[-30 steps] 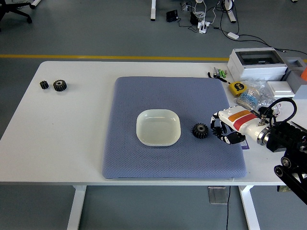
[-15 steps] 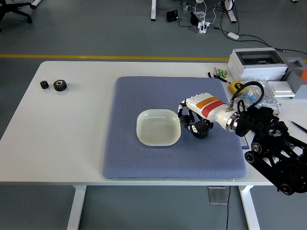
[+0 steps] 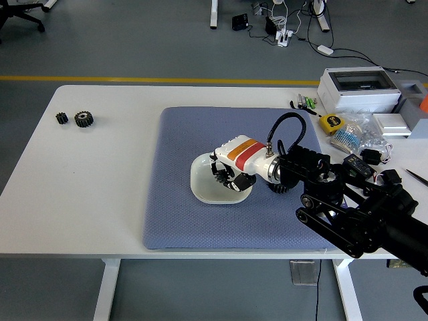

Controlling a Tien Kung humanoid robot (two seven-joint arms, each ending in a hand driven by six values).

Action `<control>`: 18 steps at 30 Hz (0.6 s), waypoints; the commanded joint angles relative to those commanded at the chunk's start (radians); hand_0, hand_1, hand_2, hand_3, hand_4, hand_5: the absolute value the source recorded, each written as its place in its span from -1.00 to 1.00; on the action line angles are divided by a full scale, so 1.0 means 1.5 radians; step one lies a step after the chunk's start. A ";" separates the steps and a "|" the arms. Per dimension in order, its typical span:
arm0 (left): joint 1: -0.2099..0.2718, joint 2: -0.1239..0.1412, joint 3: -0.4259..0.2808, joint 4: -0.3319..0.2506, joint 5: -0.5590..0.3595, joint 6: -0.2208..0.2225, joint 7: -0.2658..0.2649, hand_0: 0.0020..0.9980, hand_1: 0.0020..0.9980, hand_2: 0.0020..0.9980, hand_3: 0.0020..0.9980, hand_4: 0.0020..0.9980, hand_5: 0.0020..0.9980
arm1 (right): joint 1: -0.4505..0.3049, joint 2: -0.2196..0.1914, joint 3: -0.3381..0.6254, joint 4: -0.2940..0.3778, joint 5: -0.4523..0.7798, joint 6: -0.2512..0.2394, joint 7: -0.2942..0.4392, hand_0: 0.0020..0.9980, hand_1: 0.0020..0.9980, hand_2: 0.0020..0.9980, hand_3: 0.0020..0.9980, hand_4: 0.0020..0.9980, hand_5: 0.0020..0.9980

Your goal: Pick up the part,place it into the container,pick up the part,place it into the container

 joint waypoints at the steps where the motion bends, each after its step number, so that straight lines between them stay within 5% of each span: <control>1: 0.000 0.000 -0.001 0.000 0.002 0.000 0.000 0.43 0.44 0.54 0.22 0.40 0.11 | 0.003 0.004 0.000 -0.006 -0.005 -0.002 0.002 -0.67 -0.23 -0.03 0.05 0.64 -0.76; 3: 0.000 0.000 -0.002 0.000 0.004 0.000 0.001 0.43 0.44 0.54 0.22 0.40 0.11 | 0.008 0.011 -0.001 -0.015 -0.015 -0.005 0.004 -0.67 -0.23 -0.03 0.05 0.64 -0.76; 4: 0.000 0.000 -0.002 0.000 0.004 0.000 0.001 0.42 0.44 0.53 0.22 0.40 0.11 | 0.011 0.014 -0.001 -0.019 -0.020 -0.003 0.004 -0.50 -0.06 0.27 0.07 0.87 -0.55; 9: 0.001 0.000 -0.004 0.000 0.007 0.000 0.002 0.42 0.44 0.53 0.22 0.40 0.11 | 0.017 0.019 -0.001 -0.030 -0.041 0.018 0.001 -0.50 -0.06 0.27 0.07 0.87 -0.55; 10: 0.001 0.000 -0.004 0.000 0.007 0.000 0.002 0.43 0.45 0.53 0.22 0.40 0.10 | 0.017 0.019 0.001 -0.032 -0.045 0.022 0.001 -0.36 0.07 0.45 0.29 1.00 -0.45; 15: 0.001 0.000 -0.005 0.000 0.010 0.000 0.002 0.43 0.45 0.53 0.22 0.40 0.10 | 0.017 0.016 0.006 -0.033 -0.054 0.029 0.000 -0.36 0.07 0.45 0.29 1.00 -0.45; 16: 0.001 0.000 -0.006 0.000 0.010 0.000 0.002 0.43 0.45 0.53 0.22 0.40 0.10 | 0.017 0.016 0.009 -0.034 -0.055 0.029 0.000 -0.26 0.13 0.54 0.48 1.00 -0.40; 18: 0.001 0.000 -0.006 0.000 0.010 0.001 0.002 0.43 0.45 0.53 0.22 0.40 0.10 | 0.015 0.012 0.016 -0.031 -0.058 0.029 0.001 -0.26 0.13 0.54 0.48 1.00 -0.40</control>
